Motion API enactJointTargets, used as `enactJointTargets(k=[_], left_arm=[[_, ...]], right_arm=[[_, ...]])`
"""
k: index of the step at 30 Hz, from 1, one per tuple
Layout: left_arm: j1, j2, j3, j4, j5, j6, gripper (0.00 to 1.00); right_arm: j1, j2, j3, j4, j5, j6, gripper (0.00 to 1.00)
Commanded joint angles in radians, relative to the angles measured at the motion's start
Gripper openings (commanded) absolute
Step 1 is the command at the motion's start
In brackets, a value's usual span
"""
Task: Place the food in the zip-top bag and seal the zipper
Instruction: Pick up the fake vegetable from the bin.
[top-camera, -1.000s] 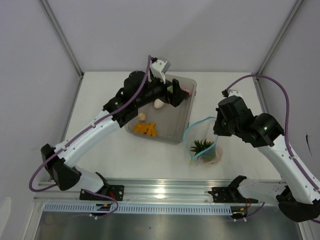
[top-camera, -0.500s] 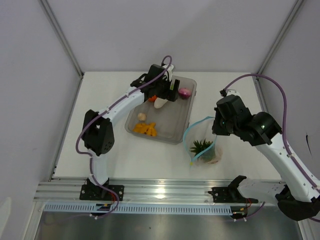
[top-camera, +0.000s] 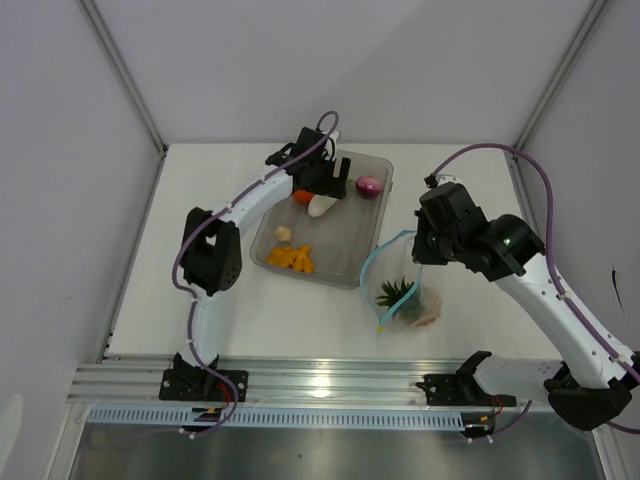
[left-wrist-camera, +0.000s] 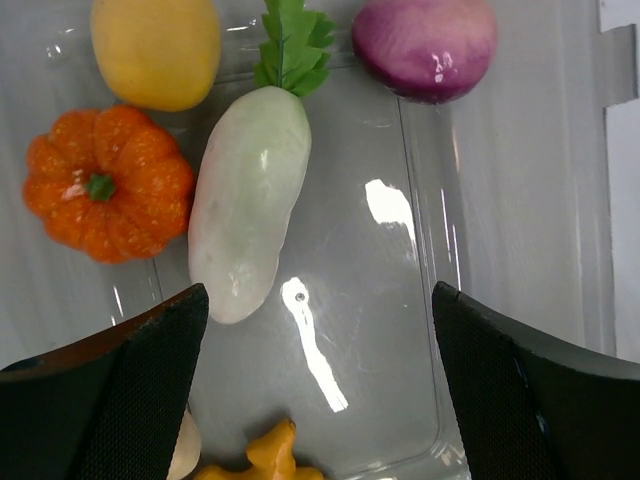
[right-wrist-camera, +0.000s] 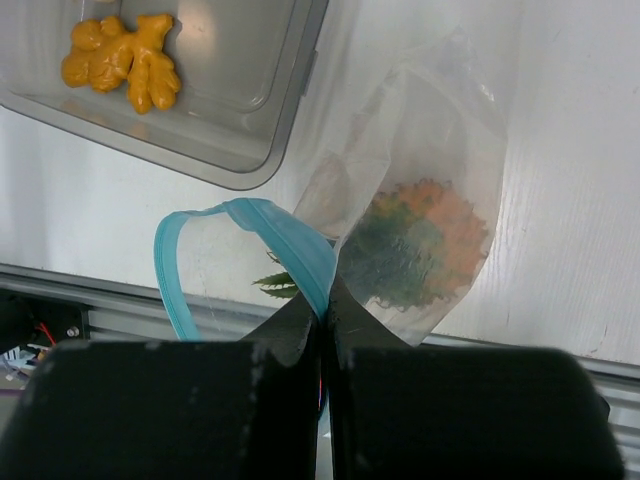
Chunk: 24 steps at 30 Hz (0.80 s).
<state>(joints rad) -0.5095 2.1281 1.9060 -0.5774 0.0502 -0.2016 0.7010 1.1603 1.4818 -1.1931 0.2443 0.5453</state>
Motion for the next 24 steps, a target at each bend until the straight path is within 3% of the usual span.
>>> enactJointTargets(k=[1,6,13,24], left_arm=[[0.009,0.073,0.108,-0.051,0.000,-0.010,0.92],[0.011,0.148,0.191,-0.079,-0.044,-0.001,0.90],[0.012,0.171,0.195,-0.058,-0.125,-0.002,0.91],[0.012,0.271,0.274,-0.151,-0.082,0.005,0.87]], right_arm=[[0.002,0.004,0.049,0.036,-0.017,-0.013,0.00],[0.002,-0.002,0.052,0.043,-0.027,-0.011,0.00],[-0.001,-0.001,0.034,0.050,-0.028,-0.021,0.00],[-0.026,0.004,0.034,0.075,-0.050,-0.047,0.00]])
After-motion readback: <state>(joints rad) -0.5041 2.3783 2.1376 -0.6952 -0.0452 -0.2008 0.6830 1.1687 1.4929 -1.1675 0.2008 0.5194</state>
